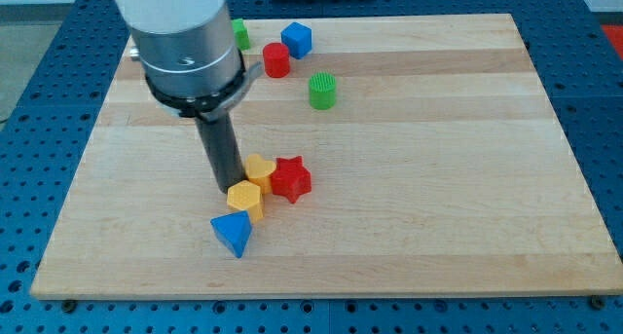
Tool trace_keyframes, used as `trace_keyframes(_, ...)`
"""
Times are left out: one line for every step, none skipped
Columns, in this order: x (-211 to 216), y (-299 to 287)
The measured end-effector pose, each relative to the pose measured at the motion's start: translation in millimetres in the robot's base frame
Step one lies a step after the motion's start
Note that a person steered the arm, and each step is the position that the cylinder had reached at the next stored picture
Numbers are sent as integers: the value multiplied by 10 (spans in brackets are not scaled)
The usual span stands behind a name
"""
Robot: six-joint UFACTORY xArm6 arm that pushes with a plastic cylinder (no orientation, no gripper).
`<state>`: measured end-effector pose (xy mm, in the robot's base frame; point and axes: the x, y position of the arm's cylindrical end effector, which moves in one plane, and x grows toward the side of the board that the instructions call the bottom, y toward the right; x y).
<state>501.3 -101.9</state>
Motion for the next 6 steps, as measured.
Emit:
trace_keyframes(-45,314)
trace_keyframes(-236,356)
trace_keyframes(-441,575)
trace_keyframes(-673,632)
trace_keyframes(-904,715)
trace_keyframes(-919,1120)
